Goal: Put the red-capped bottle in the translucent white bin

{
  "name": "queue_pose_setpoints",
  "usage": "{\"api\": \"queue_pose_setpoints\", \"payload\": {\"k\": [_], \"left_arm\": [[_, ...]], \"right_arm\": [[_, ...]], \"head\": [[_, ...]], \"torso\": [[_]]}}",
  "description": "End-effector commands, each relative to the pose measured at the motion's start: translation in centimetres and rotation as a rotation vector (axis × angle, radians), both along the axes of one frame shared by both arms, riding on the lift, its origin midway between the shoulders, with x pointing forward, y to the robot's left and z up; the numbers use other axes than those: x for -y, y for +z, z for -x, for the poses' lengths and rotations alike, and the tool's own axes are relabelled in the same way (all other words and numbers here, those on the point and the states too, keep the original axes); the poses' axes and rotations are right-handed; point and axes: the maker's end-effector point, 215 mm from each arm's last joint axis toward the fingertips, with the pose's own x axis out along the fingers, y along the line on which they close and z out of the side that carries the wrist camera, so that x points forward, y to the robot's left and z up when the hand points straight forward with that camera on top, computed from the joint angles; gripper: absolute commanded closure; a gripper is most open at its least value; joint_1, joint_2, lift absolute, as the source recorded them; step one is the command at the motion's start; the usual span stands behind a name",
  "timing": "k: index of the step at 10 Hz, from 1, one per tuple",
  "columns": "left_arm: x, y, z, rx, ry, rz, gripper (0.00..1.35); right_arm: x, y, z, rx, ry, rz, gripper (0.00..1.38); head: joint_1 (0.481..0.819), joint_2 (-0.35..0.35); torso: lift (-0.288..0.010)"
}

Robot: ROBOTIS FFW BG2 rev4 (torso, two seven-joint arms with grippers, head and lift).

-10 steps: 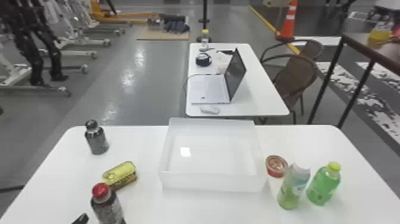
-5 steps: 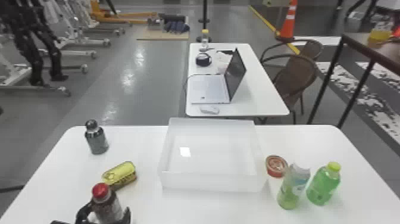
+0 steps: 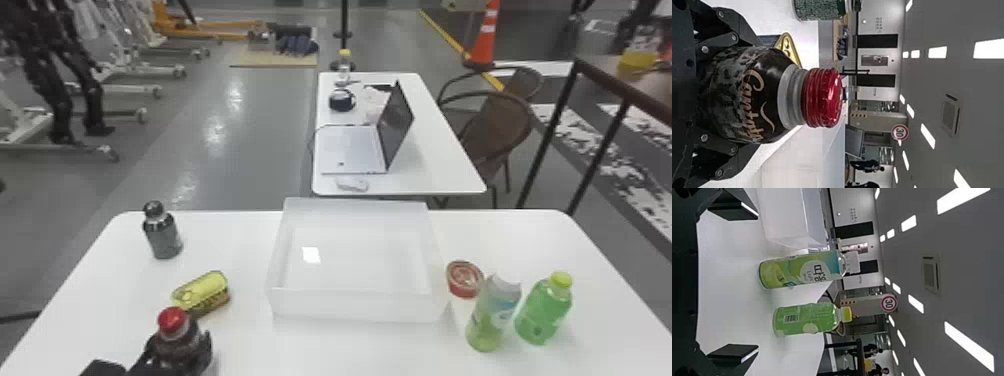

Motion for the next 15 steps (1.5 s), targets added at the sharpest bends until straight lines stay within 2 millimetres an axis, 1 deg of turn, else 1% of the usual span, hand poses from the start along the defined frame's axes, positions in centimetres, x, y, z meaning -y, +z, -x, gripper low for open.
{"api": "queue_pose_setpoints", "payload": {"k": [1, 2, 3, 4, 5, 6, 7, 8, 9, 10, 11, 12, 13, 15], "left_arm": [[0.1, -0.1, 0.2, -0.001, 0.002, -0.001, 1.03], [0.2, 0.3, 0.2, 0.006, 0.0, 0.001, 1.1], [0.5, 1.7, 0.1, 0.026, -0.004, -0.006, 1.17], [1.0, 4.7, -0.1, 0.069, -0.012, -0.007, 1.17], [2.0, 8.7, -0.7, 0.112, -0.04, -0.022, 1.17], [4.5, 11.8, -2.2, 0.137, -0.1, 0.037, 1.17], [7.6, 14.6, -4.1, 0.166, -0.176, 0.11, 1.17], [10.1, 17.2, -5.9, 0.19, -0.25, 0.132, 1.17], [11.6, 19.3, -7.6, 0.204, -0.297, 0.137, 1.17], [13.7, 20.4, -9.1, 0.205, -0.357, 0.125, 1.17], [16.0, 20.2, -10.5, 0.193, -0.419, 0.111, 1.17], [18.1, 18.9, -11.7, 0.172, -0.465, 0.096, 1.17], [20.1, 17.0, -12.6, 0.143, -0.507, 0.089, 1.17], [21.9, 13.3, -13.8, 0.078, -0.535, 0.063, 1.17]], "right_arm": [[0.0, 0.0, 0.0, 0.0, -0.001, -0.001, 0.11], [0.0, 0.0, 0.0, 0.0, -0.001, -0.001, 0.11], [0.0, 0.0, 0.0, 0.0, -0.001, -0.001, 0.11], [0.0, 0.0, 0.0, 0.0, -0.001, -0.001, 0.11], [0.0, 0.0, 0.0, 0.0, -0.002, -0.002, 0.11], [0.0, 0.0, 0.0, 0.0, -0.002, -0.002, 0.11], [0.0, 0.0, -0.1, 0.001, -0.001, -0.002, 0.11], [-0.3, 0.1, -0.4, 0.006, 0.002, -0.01, 0.11], [-0.9, 0.1, -0.6, 0.008, 0.008, -0.024, 0.11], [-1.1, 0.1, -0.8, 0.009, 0.011, -0.029, 0.11], [-1.3, 0.1, -0.9, 0.009, 0.013, -0.031, 0.11], [-1.3, 0.1, -1.0, 0.011, 0.014, -0.032, 0.11], [-1.4, 0.0, -1.1, 0.009, 0.014, -0.034, 0.11], [-1.5, 0.0, -1.4, 0.012, 0.016, -0.038, 0.11]], "head": [[0.549, 0.0], [0.549, 0.0], [0.549, 0.0], [0.549, 0.0], [0.549, 0.0], [0.549, 0.0], [0.549, 0.0], [0.549, 0.0], [0.549, 0.0], [0.549, 0.0], [0.549, 0.0], [0.549, 0.0], [0.549, 0.0], [0.549, 0.0]], "torso": [[-0.1], [-0.1], [-0.1], [-0.1], [-0.1], [-0.1], [-0.1], [-0.1], [-0.1], [-0.1], [-0.1], [-0.1], [-0.1], [-0.1]]}}
